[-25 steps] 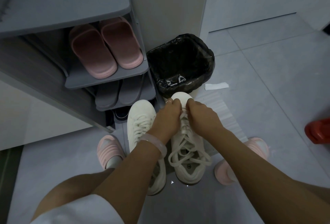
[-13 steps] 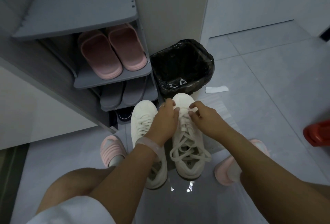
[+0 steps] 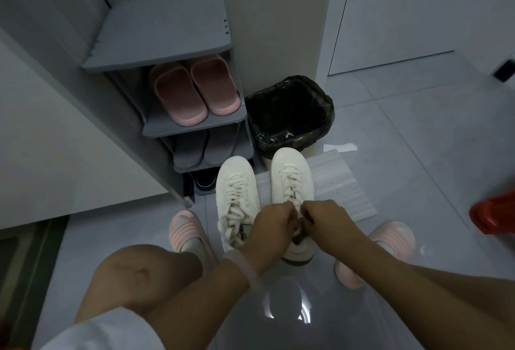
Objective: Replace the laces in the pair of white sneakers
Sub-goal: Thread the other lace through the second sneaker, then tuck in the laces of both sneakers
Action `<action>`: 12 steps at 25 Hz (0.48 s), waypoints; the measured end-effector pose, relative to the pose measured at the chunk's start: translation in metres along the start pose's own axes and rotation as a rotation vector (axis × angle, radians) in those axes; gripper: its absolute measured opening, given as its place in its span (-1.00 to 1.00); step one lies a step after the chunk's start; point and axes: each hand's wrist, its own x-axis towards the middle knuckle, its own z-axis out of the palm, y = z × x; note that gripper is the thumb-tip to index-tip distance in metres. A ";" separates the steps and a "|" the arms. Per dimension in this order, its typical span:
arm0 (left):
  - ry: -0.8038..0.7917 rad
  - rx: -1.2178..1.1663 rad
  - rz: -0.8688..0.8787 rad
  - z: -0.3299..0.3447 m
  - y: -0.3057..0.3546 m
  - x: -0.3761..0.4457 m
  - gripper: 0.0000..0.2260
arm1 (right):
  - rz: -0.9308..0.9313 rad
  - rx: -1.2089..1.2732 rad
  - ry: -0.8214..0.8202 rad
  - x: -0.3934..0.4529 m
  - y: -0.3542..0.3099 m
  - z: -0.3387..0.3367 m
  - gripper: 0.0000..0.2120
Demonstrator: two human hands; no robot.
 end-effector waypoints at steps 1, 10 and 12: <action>0.022 -0.025 0.012 0.000 -0.004 0.002 -0.84 | -0.024 -0.086 -0.032 0.002 0.002 0.002 -0.80; 0.154 0.146 0.147 -0.034 -0.026 -0.002 -0.66 | -0.116 -0.246 -0.146 0.006 -0.001 -0.011 -0.74; 0.345 -0.025 -0.123 -0.057 -0.055 -0.004 -0.66 | -0.051 -0.103 0.034 0.006 0.006 -0.023 -0.72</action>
